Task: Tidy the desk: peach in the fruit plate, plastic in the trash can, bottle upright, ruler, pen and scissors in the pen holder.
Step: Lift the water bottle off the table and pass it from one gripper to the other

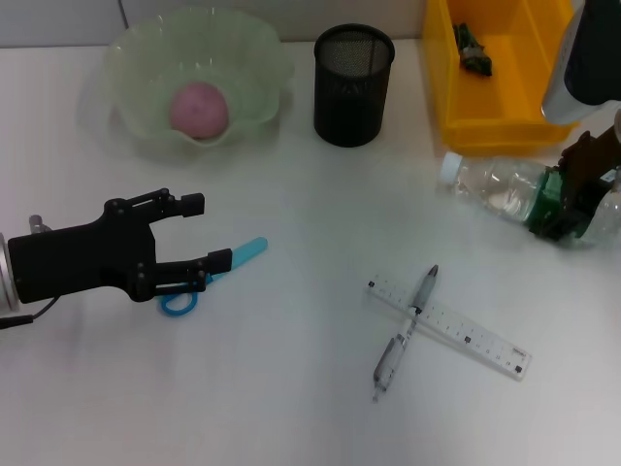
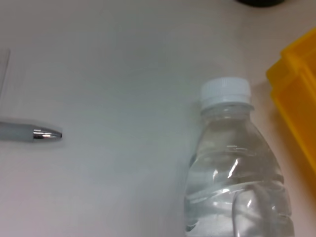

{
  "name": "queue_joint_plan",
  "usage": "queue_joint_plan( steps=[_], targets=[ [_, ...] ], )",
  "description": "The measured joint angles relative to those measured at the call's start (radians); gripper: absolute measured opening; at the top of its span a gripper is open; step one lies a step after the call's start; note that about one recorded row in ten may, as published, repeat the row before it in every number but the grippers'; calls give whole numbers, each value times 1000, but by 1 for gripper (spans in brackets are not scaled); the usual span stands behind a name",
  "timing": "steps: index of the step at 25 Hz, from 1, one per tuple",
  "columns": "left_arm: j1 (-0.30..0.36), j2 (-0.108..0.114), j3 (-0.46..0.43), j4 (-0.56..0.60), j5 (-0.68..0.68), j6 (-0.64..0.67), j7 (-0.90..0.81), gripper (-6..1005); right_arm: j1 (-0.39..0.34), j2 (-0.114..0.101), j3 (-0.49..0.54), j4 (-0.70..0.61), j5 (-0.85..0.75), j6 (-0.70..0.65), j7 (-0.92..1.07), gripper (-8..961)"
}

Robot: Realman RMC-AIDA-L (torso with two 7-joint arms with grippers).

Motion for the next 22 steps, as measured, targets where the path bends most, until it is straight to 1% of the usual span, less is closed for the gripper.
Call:
queue_joint_plan(
  steps=[22],
  targets=[
    [1,2,0,0,0,0,-2,826,-16,0,-2,-14,0,-1,4,794]
  ],
)
